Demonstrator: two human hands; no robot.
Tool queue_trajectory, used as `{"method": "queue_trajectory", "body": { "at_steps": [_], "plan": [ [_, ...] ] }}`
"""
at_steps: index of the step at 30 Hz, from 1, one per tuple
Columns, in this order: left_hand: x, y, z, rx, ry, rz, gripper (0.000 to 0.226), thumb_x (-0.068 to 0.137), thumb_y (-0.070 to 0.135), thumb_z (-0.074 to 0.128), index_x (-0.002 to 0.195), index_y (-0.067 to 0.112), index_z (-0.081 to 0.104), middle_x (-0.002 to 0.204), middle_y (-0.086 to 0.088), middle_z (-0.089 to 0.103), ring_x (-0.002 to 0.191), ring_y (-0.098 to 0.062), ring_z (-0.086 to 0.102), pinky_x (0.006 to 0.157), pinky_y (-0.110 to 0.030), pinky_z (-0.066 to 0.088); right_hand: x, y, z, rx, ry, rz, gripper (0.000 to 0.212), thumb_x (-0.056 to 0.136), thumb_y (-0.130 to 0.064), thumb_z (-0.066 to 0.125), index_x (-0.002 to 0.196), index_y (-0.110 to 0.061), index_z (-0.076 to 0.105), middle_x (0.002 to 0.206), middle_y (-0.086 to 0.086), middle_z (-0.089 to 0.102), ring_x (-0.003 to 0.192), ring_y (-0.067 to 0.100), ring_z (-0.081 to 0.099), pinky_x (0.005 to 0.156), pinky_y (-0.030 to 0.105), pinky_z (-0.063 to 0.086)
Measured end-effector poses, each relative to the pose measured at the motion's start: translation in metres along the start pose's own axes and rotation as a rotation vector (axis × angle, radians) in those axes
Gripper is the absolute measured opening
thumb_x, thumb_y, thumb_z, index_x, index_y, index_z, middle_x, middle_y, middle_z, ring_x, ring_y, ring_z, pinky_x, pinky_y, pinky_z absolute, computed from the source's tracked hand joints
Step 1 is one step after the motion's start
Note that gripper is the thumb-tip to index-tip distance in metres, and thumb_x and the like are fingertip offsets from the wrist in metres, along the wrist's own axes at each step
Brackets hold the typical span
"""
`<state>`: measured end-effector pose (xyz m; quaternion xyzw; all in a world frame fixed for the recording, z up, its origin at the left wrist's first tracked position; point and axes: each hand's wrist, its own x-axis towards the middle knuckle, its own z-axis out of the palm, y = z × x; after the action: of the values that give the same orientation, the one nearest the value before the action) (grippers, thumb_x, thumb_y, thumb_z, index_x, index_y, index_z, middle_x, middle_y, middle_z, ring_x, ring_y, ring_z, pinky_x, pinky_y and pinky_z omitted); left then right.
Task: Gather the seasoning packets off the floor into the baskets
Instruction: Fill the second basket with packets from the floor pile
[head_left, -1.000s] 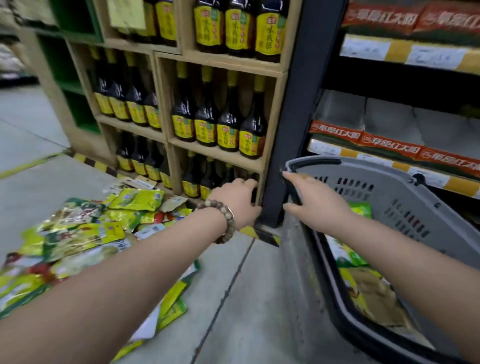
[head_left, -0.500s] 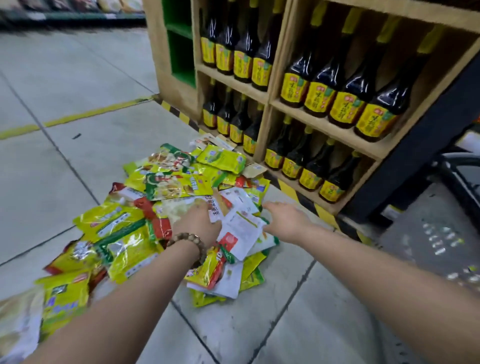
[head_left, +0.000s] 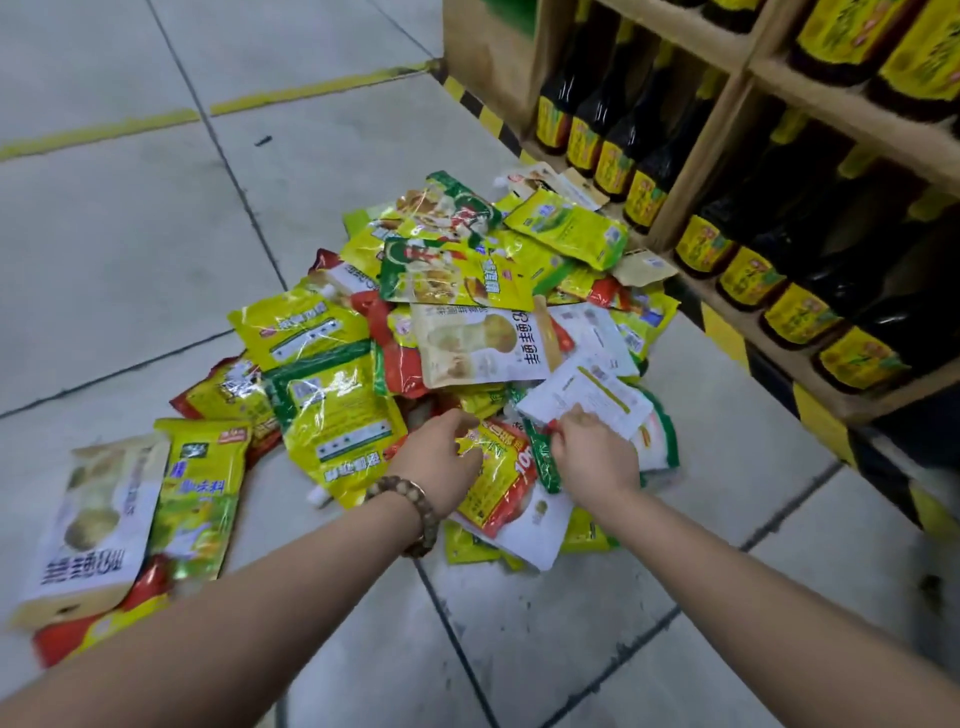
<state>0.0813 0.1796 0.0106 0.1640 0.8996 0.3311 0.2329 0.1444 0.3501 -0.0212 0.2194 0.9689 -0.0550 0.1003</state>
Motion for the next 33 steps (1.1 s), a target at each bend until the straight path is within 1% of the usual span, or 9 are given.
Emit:
{"method": "queue_trajectory", "body": {
  "at_steps": [4, 9, 12, 16, 20, 23, 26, 30, 33],
  "plan": [
    [-0.021, -0.012, 0.011, -0.313, 0.071, -0.048, 0.039, 0.087, 0.01, 0.06, 0.125, 0.017, 0.052, 0.118, 0.004, 0.055, 0.108, -0.015, 0.055, 0.089, -0.03, 0.046, -0.003, 0.019, -0.026, 0.142, 0.077, -0.072, 0.02, 0.098, -0.019, 0.04, 0.112, -0.013, 0.053, 0.107, 0.012, 0.064, 0.094, 0.034, 0.059, 0.066, 0.036, 0.041],
    [-0.024, -0.01, 0.0, -0.41, 0.041, 0.041, 0.095, 0.074, 0.024, 0.078, 0.147, 0.026, 0.017, 0.149, 0.006, 0.027, 0.135, -0.013, 0.03, 0.109, -0.039, 0.034, -0.019, 0.031, -0.1, 0.517, 0.308, -0.225, 0.02, 0.095, -0.016, 0.052, 0.108, -0.016, 0.068, 0.095, 0.007, 0.07, 0.089, 0.028, 0.063, 0.077, 0.039, 0.049],
    [-0.033, 0.004, -0.004, -0.454, 0.039, 0.087, 0.114, 0.063, 0.033, 0.085, 0.149, 0.026, 0.009, 0.152, 0.007, 0.02, 0.137, -0.007, 0.024, 0.111, -0.034, 0.029, -0.021, 0.021, -0.125, 0.718, 0.072, -0.338, 0.019, 0.092, -0.01, 0.056, 0.105, -0.013, 0.07, 0.091, -0.009, 0.067, 0.083, 0.004, 0.063, 0.082, 0.023, 0.051],
    [-0.04, 0.007, -0.004, -0.741, -0.107, -0.017, 0.046, 0.073, -0.003, 0.075, 0.115, 0.001, 0.058, 0.091, 0.003, 0.072, 0.072, 0.004, 0.065, 0.065, -0.015, 0.052, -0.014, 0.0, -0.117, 0.951, -0.237, -0.368, 0.025, 0.09, 0.001, 0.056, 0.096, -0.022, 0.065, 0.073, -0.022, 0.068, 0.069, -0.01, 0.063, 0.07, 0.008, 0.049],
    [-0.044, -0.014, 0.003, -0.629, -0.197, -0.149, 0.016, 0.077, 0.001, 0.073, 0.079, 0.016, 0.067, 0.061, 0.013, 0.068, 0.057, -0.003, 0.064, 0.054, -0.015, 0.05, -0.007, 0.0, -0.081, 1.103, -0.31, -0.113, 0.013, 0.092, -0.005, 0.057, 0.089, -0.012, 0.068, 0.065, -0.011, 0.068, 0.058, 0.002, 0.064, 0.057, 0.017, 0.052],
    [-0.044, -0.027, 0.008, -0.621, -0.077, -0.248, 0.016, 0.077, 0.003, 0.073, 0.076, 0.017, 0.067, 0.07, 0.003, 0.069, 0.053, -0.004, 0.063, 0.053, -0.016, 0.051, -0.003, 0.006, -0.054, 0.922, -0.117, 0.048, 0.013, 0.093, -0.022, 0.058, 0.083, -0.02, 0.064, 0.077, -0.007, 0.066, 0.068, 0.013, 0.062, 0.06, 0.026, 0.05],
    [-0.043, -0.039, 0.005, -0.692, 0.126, -0.339, 0.012, 0.078, -0.002, 0.07, 0.083, 0.008, 0.065, 0.069, 0.0, 0.065, 0.057, -0.011, 0.06, 0.053, -0.021, 0.049, -0.011, -0.001, -0.035, 0.419, -0.014, -0.07, 0.02, 0.091, -0.038, 0.056, 0.106, -0.025, 0.063, 0.106, -0.004, 0.064, 0.095, 0.017, 0.06, 0.076, 0.032, 0.047],
    [-0.037, -0.055, -0.011, -0.762, 0.36, -0.403, 0.015, 0.078, -0.004, 0.068, 0.089, 0.005, 0.063, 0.081, -0.007, 0.066, 0.06, -0.012, 0.055, 0.052, -0.02, 0.046, -0.026, -0.034, -0.011, -0.013, -0.138, -0.412, 0.051, 0.088, -0.046, 0.053, 0.133, -0.024, 0.046, 0.135, 0.004, 0.048, 0.123, 0.023, 0.046, 0.094, 0.035, 0.04],
    [-0.038, -0.064, -0.021, -0.853, 0.46, -0.46, 0.019, 0.079, -0.004, 0.067, 0.093, 0.007, 0.062, 0.094, -0.01, 0.063, 0.061, -0.01, 0.054, 0.055, -0.019, 0.045, -0.021, -0.044, 0.007, -0.156, -0.309, -0.428, 0.08, 0.083, -0.057, 0.052, 0.149, -0.026, 0.02, 0.158, 0.011, 0.012, 0.145, 0.03, 0.011, 0.113, 0.055, 0.015]
  ]
}}
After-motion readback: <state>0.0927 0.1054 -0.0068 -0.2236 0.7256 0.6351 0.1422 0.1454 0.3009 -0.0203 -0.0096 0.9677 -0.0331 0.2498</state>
